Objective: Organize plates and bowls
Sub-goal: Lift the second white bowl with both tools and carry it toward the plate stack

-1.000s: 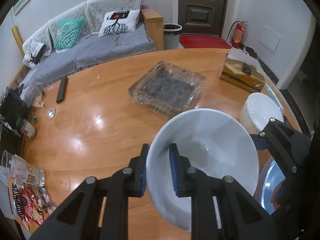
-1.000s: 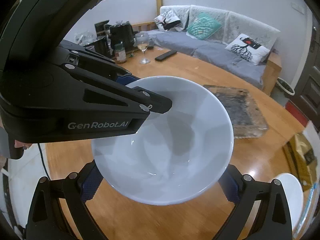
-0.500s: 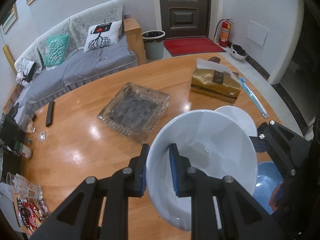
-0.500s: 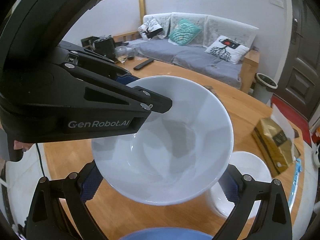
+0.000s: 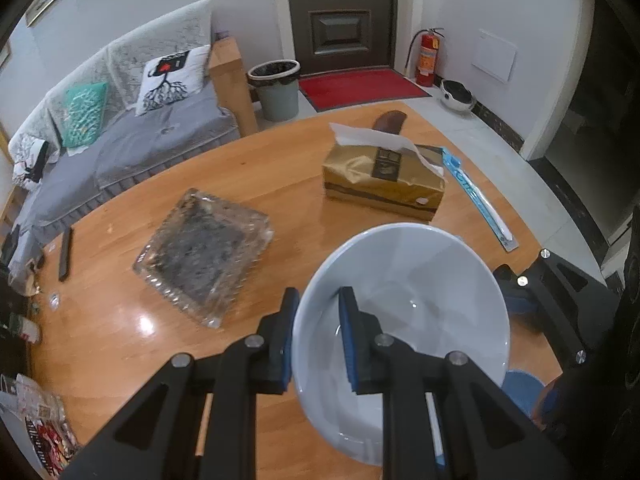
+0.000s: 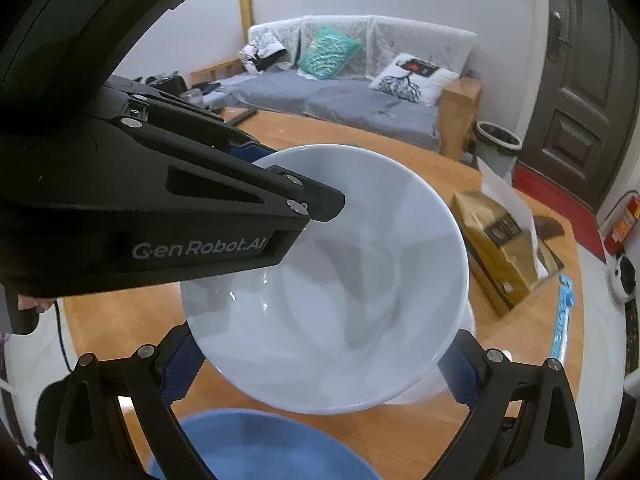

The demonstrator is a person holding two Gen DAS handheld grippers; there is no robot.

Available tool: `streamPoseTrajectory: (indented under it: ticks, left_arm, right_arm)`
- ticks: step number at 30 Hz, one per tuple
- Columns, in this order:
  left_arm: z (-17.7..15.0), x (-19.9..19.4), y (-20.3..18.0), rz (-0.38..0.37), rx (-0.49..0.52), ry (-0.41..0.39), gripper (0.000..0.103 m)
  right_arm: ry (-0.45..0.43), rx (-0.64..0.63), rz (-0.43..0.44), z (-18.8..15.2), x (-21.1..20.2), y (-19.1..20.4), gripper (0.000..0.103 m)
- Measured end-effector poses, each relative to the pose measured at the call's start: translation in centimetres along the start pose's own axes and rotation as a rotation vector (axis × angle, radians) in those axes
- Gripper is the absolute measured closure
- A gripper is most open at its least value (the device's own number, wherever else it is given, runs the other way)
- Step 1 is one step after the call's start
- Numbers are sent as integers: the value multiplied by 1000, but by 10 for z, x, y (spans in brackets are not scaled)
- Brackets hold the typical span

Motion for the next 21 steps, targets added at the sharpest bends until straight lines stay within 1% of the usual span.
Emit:
streamPoseTrajectory:
  ticks: [5,10,16,21]
  left_arm:
    - [5,27,-12,-20,5,16,85]
    - [6,45,-15,-33,3,29,85]
    - [5,55,-15,-37,5,37,84]
    - [3,62,-17,-23,20,46,83]
  right_arm:
    - [36,18,-13,-12,9,-20,6]
    - [72,12,-27,-16,19,-32,6]
    - [94,7,-31,-16,29,-34,6]
    - [113,-10,-47,-17,30,-33,6]
Point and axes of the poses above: each gripper's, at about its wrist camera, not at the fingertips, and x roughly the way its jaws point, y to its left, z to its top, the point moved 6 cm from there along x, roughly the way its jaws point, and after that the axes turned 3 degrees about x, right-handed, at the moved point
